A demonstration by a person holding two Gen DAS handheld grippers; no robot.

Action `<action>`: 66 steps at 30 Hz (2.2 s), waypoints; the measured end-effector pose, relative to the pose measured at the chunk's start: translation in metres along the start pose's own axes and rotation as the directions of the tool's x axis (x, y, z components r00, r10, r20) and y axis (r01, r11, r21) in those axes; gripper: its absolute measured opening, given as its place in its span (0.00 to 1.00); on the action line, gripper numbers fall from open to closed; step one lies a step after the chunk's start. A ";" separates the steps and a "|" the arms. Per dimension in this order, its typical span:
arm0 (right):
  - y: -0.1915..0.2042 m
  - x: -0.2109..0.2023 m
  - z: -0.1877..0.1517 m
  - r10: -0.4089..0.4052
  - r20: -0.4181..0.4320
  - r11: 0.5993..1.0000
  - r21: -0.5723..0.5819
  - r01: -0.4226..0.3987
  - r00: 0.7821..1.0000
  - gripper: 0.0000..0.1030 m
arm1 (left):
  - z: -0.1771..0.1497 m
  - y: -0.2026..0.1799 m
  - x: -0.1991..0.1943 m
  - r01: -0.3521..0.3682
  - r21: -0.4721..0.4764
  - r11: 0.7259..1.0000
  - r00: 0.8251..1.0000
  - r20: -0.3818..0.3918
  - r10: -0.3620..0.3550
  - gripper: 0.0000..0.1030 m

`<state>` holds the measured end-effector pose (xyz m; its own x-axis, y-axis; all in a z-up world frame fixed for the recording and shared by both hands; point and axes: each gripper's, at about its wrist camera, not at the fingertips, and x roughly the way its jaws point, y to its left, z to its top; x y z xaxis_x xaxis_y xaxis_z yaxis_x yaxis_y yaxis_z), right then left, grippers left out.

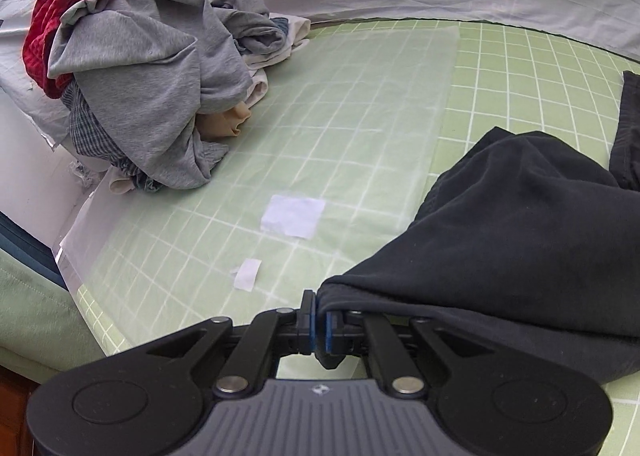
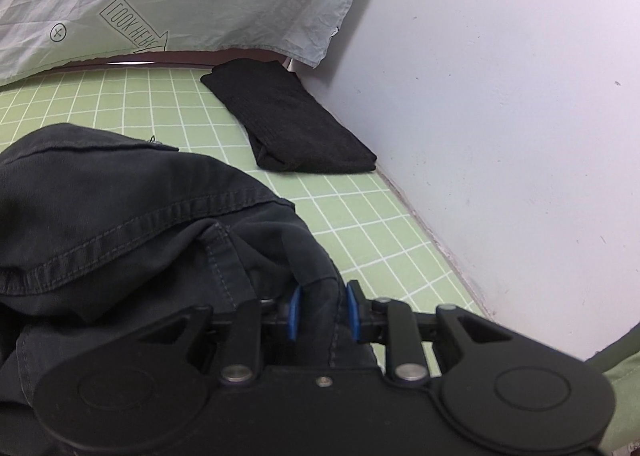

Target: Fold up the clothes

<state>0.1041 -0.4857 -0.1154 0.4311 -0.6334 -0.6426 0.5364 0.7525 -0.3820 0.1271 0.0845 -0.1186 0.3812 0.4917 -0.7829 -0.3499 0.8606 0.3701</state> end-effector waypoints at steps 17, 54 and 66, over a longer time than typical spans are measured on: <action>-0.036 -0.043 -0.063 0.032 -0.046 0.999 -0.040 -0.034 0.998 0.25 | -0.080 0.035 -0.023 0.032 -0.022 0.999 0.996 -0.084 -0.033 0.07; 0.076 -0.155 -0.066 0.338 0.001 0.926 -0.177 -0.333 0.941 0.67 | -0.025 0.063 -0.075 0.344 0.025 0.939 0.939 -0.040 -0.342 0.42; 0.051 -0.160 -0.055 0.298 0.022 0.952 -0.080 -0.296 0.954 0.76 | -0.029 -0.008 -0.033 0.430 0.124 0.894 0.901 -0.125 -0.416 0.43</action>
<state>0.0226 -0.3357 -0.0683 0.5875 -0.3838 -0.7125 0.3248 0.9182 -0.2268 0.0929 0.0580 -0.1102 0.3822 0.0686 -0.9215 -0.0428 0.9975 0.0565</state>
